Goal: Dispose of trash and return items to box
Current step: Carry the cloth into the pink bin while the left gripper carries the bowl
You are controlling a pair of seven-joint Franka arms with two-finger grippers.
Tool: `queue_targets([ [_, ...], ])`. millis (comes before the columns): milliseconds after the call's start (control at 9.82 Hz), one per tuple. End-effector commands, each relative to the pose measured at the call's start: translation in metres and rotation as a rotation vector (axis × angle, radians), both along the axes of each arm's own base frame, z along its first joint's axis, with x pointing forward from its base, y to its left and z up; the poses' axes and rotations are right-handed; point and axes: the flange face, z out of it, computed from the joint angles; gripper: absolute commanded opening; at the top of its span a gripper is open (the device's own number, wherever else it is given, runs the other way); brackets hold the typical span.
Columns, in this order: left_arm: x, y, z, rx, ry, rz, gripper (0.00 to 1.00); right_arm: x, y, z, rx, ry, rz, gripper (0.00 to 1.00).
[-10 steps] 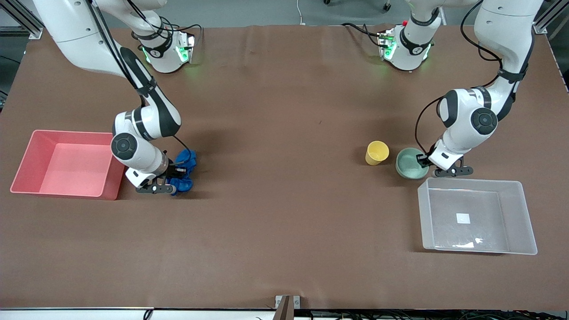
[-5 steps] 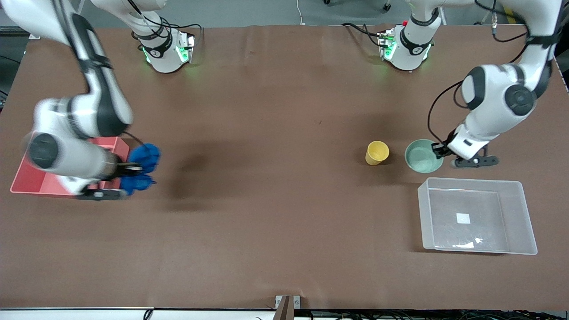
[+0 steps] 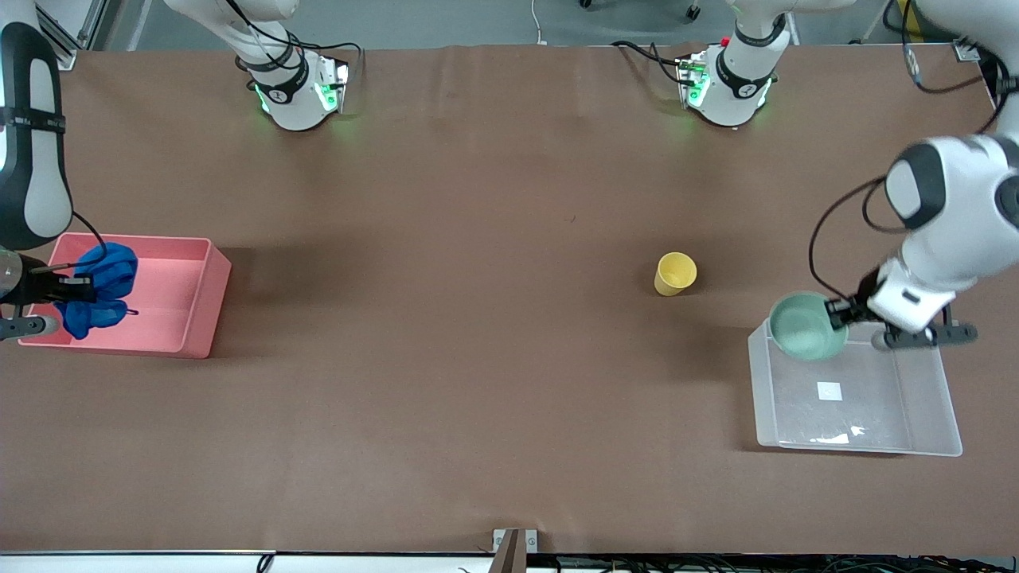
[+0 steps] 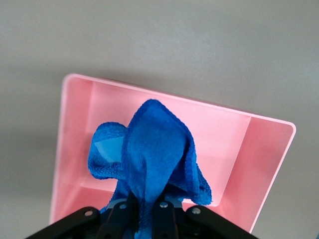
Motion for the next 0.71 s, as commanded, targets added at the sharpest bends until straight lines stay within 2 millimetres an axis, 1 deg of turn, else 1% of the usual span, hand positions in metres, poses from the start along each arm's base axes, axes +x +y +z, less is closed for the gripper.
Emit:
queue_targets([
  [0,0.046,0.022,-0.045,-0.024,0.023,-0.042,0.01,-0.03,0.002,-0.073,0.018,0.001,0.01,0.02],
  [102,0.048,0.026,-0.061,-0.02,0.042,-0.051,0.01,-0.044,0.005,-0.106,0.014,-0.039,0.011,0.05],
  [204,0.064,0.035,-0.079,-0.009,0.041,-0.047,0.01,-0.047,0.005,-0.122,0.011,-0.039,0.014,0.13],
  [306,0.072,0.037,-0.1,-0.009,0.054,-0.044,0.01,-0.046,0.005,-0.13,0.01,-0.03,0.011,0.71],
  [407,0.072,0.044,-0.115,-0.007,0.066,-0.037,0.01,-0.043,0.01,-0.127,0.013,-0.03,0.002,1.0],
  [509,0.07,0.045,-0.129,-0.007,0.081,-0.037,0.03,-0.036,0.015,-0.114,0.029,-0.047,-0.131,1.0],
  [611,0.069,0.045,-0.14,-0.005,0.085,-0.04,0.04,-0.017,0.02,-0.081,0.026,-0.046,-0.224,1.0],
])
